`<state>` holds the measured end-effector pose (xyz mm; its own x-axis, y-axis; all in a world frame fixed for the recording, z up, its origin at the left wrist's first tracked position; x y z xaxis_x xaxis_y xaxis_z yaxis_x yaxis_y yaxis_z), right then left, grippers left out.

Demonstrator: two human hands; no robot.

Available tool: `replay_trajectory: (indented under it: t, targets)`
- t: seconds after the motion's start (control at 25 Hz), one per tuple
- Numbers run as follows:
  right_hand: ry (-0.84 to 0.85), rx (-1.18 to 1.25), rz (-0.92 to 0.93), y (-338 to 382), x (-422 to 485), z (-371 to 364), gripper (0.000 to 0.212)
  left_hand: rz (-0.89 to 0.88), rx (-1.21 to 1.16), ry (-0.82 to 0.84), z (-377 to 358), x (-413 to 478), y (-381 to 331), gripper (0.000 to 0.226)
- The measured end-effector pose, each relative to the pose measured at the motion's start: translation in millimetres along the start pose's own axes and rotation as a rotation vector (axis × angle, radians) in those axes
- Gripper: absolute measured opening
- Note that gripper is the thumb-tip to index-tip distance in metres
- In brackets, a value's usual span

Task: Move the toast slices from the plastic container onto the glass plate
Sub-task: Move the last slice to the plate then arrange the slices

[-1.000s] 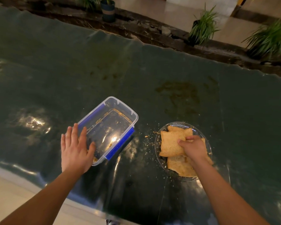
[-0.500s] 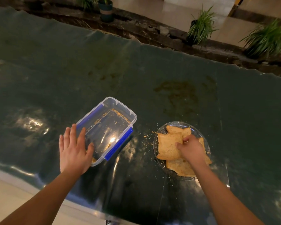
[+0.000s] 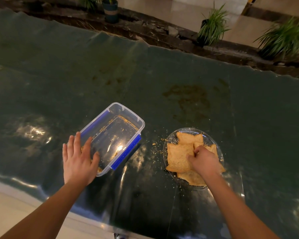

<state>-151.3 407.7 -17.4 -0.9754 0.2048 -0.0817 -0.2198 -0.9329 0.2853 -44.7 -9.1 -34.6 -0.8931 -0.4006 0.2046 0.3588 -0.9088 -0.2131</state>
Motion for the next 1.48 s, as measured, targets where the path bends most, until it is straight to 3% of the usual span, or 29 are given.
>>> replay_trajectory:
  t: [0.16,0.28,0.48,0.6,0.72,0.92,1.16,1.36,1.48]
  targets:
    - [-0.046,0.049,-0.014,-7,-4,-2,0.008,0.005,0.005,0.000,0,0,0,0.064]
    - [-0.076,0.131,-0.053,-11,-6,1,0.015,0.003,0.003,0.004,2,-1,-1,0.064]
    - [-0.169,-0.005,0.245,7,-17,9,0.010,0.008,-0.010,0.011,7,0,-5,0.063]
    - [0.036,-0.120,0.411,19,-33,-8,0.037,0.012,-0.018,0.013,9,-1,-6,0.063]
    - [0.134,-0.175,0.485,25,-40,-18,0.046,0.011,-0.020,0.013,10,-1,-6,0.063]
    - [0.004,-0.184,0.572,30,-43,-10,0.019,0.009,-0.017,0.016,9,-1,-6,0.063]
    - [-0.036,-0.140,0.570,26,-45,-9,0.011,0.002,-0.011,0.014,9,-1,-6,0.062]
    - [-0.040,-0.218,0.536,9,-44,-4,0.031,0.003,-0.013,0.004,6,-1,-4,0.061]
    - [-0.031,-0.205,0.489,1,-41,-2,0.031,0.000,-0.009,0.006,5,0,-4,0.060]
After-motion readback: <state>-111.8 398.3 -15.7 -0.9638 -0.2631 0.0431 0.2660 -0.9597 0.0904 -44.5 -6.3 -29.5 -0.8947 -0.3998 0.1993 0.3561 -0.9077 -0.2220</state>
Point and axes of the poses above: each hand's wrist, its own x-axis towards the middle knuckle, its own z-axis out of the back of the hand, y = z × x, the point moved 5 cm from there along x, towards the middle knuckle, and after that the axes turned 9 degrees about -y, right-handed, at the moved point
